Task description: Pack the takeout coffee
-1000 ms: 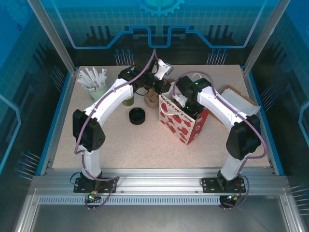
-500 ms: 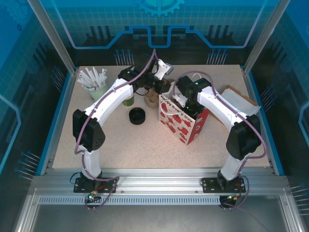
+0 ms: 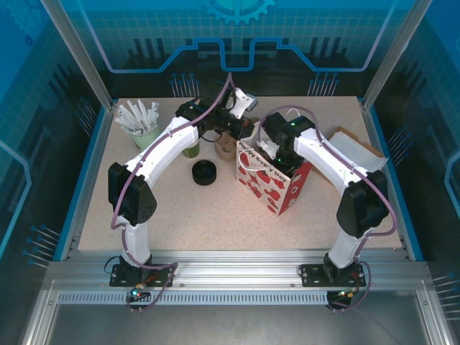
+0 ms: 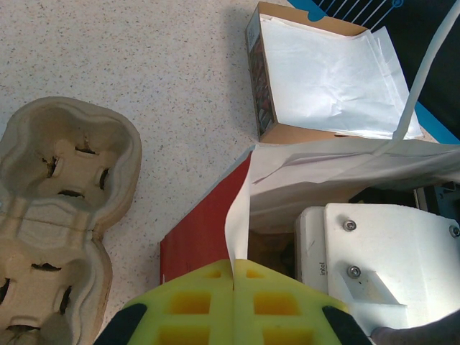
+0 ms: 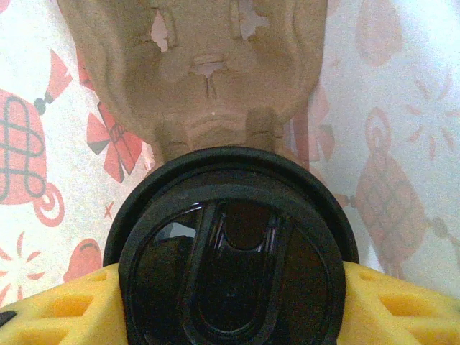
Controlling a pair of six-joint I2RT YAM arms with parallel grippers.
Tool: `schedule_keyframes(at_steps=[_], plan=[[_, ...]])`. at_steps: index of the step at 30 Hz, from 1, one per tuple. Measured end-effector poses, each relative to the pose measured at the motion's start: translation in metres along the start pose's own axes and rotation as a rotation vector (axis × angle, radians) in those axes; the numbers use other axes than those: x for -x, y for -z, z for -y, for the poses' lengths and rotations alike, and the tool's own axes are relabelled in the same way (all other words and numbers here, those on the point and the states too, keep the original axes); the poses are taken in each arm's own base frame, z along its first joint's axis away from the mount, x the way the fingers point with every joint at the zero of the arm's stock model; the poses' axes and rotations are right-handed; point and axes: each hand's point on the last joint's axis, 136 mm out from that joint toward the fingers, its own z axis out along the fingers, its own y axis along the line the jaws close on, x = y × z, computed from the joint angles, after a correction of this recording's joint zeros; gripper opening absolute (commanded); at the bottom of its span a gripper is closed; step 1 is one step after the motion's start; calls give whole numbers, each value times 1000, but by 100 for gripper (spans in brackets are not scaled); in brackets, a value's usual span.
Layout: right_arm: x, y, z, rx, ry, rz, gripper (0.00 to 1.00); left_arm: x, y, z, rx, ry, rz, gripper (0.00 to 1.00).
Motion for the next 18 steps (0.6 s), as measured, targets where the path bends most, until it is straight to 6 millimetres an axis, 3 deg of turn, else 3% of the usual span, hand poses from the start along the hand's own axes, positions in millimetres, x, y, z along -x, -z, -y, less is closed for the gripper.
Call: schedule_keyframes(at_steps=[18], plan=[[3,-5,1,4,-6,35,36,0,0,0,0,0,0,0]])
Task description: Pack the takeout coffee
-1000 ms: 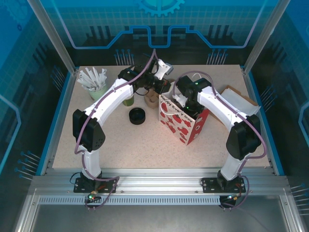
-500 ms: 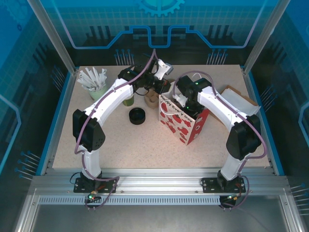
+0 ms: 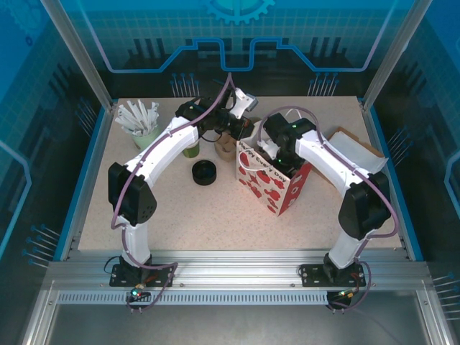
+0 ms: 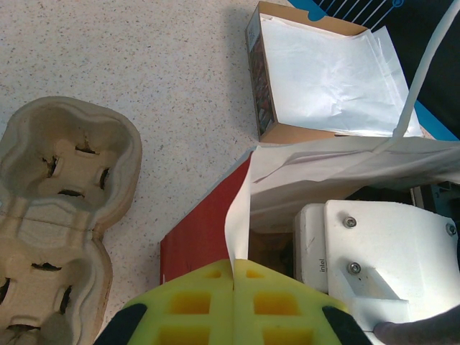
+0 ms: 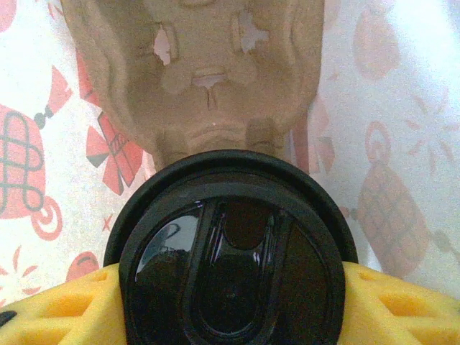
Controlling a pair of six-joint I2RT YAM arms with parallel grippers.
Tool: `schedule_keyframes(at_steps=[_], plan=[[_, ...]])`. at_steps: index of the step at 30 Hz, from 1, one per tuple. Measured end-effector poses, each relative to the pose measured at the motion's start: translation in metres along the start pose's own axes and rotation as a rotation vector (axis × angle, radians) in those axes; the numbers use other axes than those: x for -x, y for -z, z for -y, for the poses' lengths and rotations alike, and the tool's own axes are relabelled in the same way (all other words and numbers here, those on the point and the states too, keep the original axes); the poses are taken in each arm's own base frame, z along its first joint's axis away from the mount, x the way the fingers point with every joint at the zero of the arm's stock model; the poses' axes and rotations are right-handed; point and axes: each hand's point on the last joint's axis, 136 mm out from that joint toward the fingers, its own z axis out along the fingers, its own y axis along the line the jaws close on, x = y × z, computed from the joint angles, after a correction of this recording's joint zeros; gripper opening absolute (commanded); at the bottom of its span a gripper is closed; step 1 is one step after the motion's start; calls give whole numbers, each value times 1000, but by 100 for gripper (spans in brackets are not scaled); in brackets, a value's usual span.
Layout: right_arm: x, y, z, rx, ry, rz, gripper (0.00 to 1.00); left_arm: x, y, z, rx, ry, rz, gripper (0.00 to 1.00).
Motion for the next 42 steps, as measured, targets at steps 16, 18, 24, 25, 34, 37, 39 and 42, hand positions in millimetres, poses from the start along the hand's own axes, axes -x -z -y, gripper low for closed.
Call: schedule_keyframes(at_steps=[16,18,24,25,34,37,39,42], plan=[[7,-5,1,5,-6,36,37,0,0,-1,2,1,0,0],[7,-4,1,6,-6,36,37,0,0,-1,1,1,0,0],[4,1,1,7,-6,23,37,0,0,-1,1,1,1,0],[3,2,1,7,-6,21,37,0,0,-1,1,1,0,0],[5,26,1,4,-6,26,36,0,0,-1,1,1,0,0],[9,37,1,4,-6,55,36,0,0,-1,1,1,0,0],[11,47,1,4,-6,78,36,0,0,-1,1,1,0,0],[16,63,1,2,-5,121,36,0,0,-1,1,1,0,0]])
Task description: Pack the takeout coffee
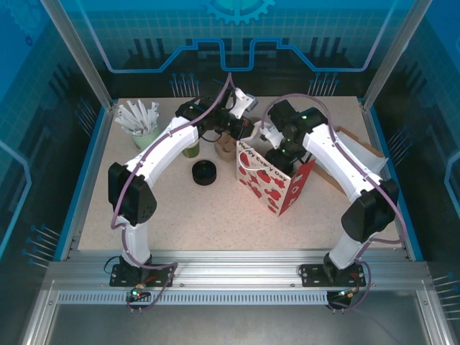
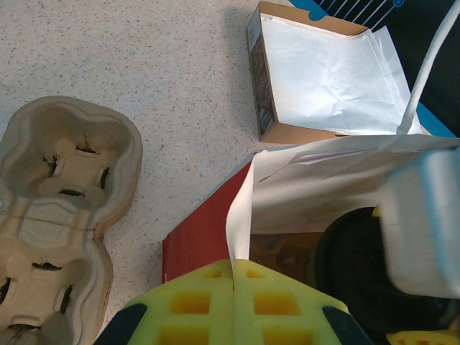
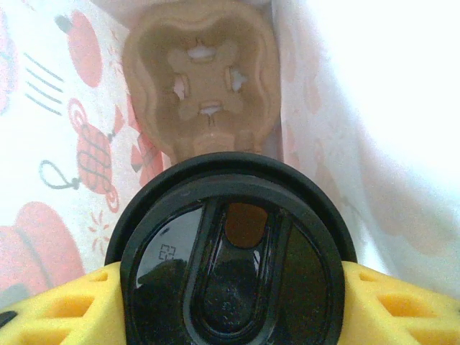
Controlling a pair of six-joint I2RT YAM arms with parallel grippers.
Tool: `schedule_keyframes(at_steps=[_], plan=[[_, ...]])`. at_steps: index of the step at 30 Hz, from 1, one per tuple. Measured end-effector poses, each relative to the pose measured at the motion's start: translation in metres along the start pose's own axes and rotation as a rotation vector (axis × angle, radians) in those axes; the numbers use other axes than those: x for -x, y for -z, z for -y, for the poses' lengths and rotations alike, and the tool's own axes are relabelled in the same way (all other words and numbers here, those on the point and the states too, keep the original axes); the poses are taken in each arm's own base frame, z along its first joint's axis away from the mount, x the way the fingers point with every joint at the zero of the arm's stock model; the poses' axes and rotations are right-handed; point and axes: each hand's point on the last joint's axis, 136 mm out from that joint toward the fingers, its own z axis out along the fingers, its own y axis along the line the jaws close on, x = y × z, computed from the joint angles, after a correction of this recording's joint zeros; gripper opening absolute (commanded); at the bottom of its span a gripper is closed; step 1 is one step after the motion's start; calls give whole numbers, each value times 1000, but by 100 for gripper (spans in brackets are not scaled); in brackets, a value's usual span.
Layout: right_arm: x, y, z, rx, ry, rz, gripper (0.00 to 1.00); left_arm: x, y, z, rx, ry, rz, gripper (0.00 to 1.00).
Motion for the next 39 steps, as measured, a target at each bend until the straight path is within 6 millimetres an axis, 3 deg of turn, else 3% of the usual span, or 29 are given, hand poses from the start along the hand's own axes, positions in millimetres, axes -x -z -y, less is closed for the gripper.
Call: schedule_keyframes(at_steps=[11,27,39], plan=[[16,54,2,-20,5,127,36,0,0,0,0,0,0,0],[11,64,3,-23,7,127,36,0,0,0,0,0,0,0],[10,97,6,-14,-16,254,36,0,0,0,0,0,0,0]])
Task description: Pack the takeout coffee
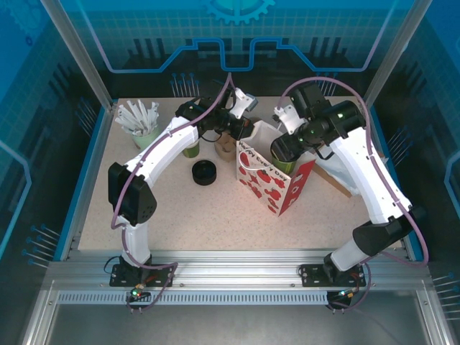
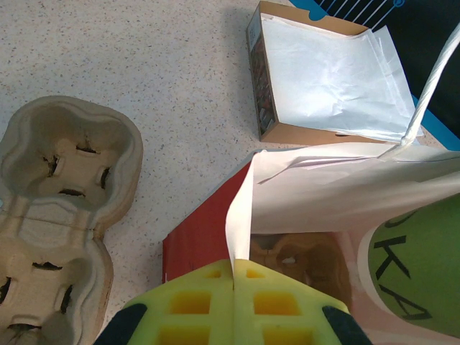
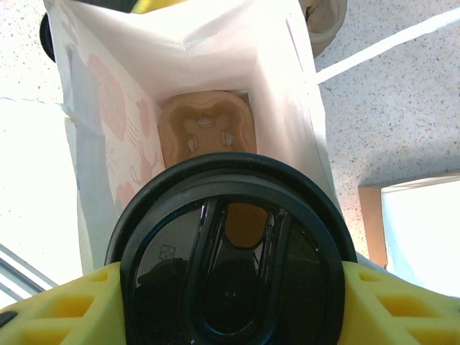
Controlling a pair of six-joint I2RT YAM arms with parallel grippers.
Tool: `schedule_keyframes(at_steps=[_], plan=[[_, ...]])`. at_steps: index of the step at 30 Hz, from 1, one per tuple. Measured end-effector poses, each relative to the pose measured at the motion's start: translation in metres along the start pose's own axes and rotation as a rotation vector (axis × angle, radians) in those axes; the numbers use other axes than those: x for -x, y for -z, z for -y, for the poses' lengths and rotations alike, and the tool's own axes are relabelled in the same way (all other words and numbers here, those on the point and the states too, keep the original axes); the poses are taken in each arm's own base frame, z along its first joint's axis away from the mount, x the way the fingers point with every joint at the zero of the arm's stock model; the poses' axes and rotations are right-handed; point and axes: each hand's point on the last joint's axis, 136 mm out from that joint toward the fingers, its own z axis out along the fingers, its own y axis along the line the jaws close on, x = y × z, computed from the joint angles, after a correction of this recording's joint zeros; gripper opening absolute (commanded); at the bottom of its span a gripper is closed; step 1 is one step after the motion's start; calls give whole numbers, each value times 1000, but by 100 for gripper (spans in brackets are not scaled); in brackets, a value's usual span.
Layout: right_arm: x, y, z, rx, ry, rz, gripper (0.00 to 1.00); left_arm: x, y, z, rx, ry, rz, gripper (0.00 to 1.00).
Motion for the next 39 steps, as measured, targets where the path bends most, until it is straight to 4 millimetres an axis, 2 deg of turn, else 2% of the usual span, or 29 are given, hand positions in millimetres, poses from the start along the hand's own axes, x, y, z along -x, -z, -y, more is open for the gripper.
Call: schedule_keyframes(at_steps=[7,10,17,30,39], plan=[[1,-1,0,4,-10,29,36,0,0,0,0,0,0,0],[-1,-7,-1,13,-12,23,36,0,0,0,0,0,0,0],[-20,-37,-4,30,-22,-53,36,0,0,0,0,0,0,0],[-34,-59,-5,33,-23,-85,36,0,0,0,0,0,0,0],[-37,-64,-3,22,-23,-95,36,0,0,0,0,0,0,0]])
